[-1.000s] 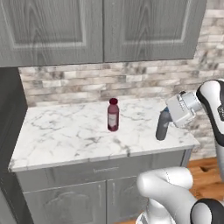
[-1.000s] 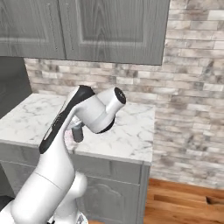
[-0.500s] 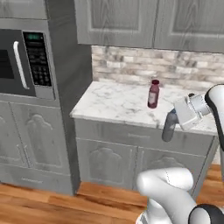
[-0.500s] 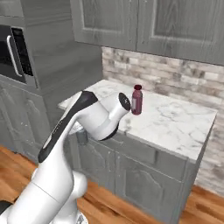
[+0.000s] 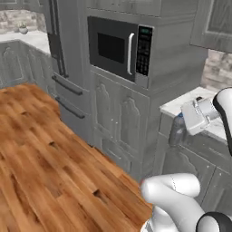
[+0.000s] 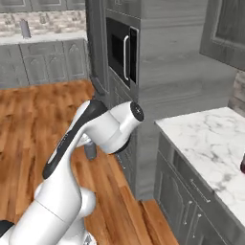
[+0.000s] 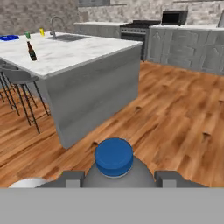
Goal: Place the drinks on the dining counter in a tight cluster.
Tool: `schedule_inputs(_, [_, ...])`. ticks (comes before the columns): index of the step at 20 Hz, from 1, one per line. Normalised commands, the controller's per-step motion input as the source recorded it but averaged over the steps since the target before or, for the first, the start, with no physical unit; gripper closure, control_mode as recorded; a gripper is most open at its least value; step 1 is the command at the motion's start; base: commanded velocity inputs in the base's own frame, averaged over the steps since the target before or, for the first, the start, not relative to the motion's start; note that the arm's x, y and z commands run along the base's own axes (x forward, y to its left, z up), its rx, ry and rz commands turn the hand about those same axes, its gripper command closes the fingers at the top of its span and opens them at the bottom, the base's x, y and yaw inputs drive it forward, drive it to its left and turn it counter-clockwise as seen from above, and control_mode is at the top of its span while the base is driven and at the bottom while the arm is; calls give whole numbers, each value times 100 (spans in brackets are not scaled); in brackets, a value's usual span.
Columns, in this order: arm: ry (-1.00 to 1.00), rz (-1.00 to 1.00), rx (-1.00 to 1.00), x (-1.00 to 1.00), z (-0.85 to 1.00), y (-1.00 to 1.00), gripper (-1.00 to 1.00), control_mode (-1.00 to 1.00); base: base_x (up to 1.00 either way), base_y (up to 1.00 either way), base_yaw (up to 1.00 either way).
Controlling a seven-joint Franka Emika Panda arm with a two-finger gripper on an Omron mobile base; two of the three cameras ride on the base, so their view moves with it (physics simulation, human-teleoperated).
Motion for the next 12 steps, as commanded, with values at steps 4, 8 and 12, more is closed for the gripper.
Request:
schedule_inputs(4, [0,0,0,0,0,0,100,100,-46,-10,85])
schedule_inputs(8, [0,0,0,0,0,0,100,100,-77,6,55])
schedule_inputs(12, [0,0,0,0,0,0,100,100,-41,82,21])
